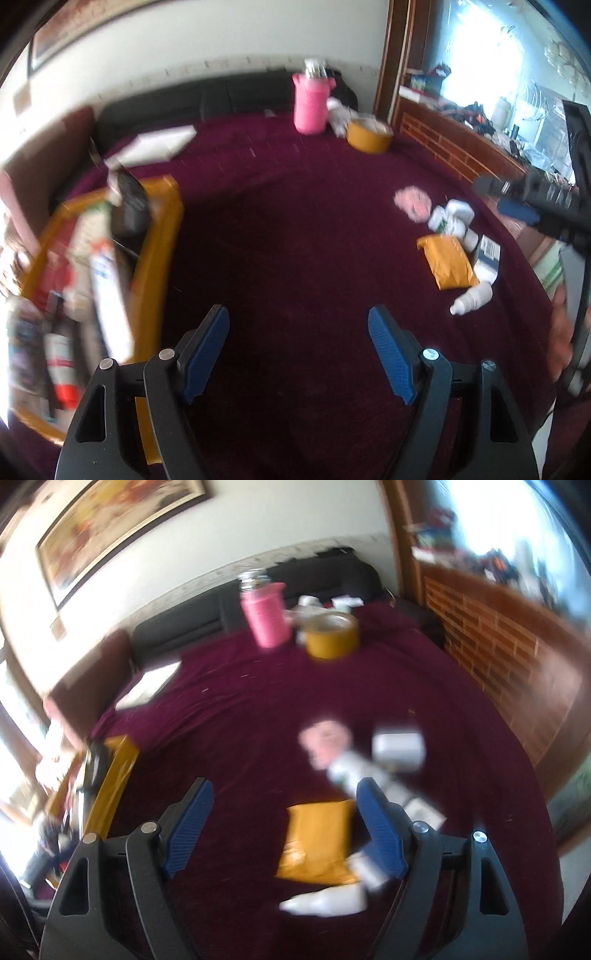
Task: Organize objects
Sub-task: 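Move both grippers back toward the yellow packet and pink plush toy, then grasp the yellow packet with the left gripper while the right gripper grasps the pink plush toy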
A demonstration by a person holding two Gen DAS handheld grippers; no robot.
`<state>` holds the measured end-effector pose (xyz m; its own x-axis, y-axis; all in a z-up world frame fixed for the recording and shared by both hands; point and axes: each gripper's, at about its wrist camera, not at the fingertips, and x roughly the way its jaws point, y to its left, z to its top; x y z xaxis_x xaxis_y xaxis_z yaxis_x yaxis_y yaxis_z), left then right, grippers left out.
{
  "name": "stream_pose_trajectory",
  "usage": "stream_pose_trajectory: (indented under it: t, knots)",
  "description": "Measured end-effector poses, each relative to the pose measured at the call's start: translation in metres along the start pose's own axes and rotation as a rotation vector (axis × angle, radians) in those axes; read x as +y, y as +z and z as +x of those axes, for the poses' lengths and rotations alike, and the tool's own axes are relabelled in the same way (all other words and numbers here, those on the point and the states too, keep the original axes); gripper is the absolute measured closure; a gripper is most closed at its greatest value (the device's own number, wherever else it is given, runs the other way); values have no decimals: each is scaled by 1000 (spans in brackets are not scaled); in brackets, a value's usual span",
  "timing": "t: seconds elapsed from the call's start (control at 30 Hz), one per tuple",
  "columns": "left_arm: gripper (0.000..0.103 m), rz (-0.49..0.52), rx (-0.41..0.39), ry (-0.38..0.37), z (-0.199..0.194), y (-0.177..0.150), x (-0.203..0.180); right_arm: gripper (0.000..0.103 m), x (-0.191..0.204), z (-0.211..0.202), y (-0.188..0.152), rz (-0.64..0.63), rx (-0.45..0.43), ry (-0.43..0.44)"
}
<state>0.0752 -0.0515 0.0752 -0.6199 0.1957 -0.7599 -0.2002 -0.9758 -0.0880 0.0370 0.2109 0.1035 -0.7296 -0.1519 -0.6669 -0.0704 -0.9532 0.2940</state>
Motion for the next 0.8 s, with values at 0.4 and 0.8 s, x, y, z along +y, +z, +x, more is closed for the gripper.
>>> stream_pose_trajectory:
  t: [0.4,0.8]
  knots:
    - [22,-34,86,-39,53,-18,8,23,-23,99,66,6,196,-34]
    - [2,61,138,-6,61,-16,-11,73,-1,153,53,-137,380,-122]
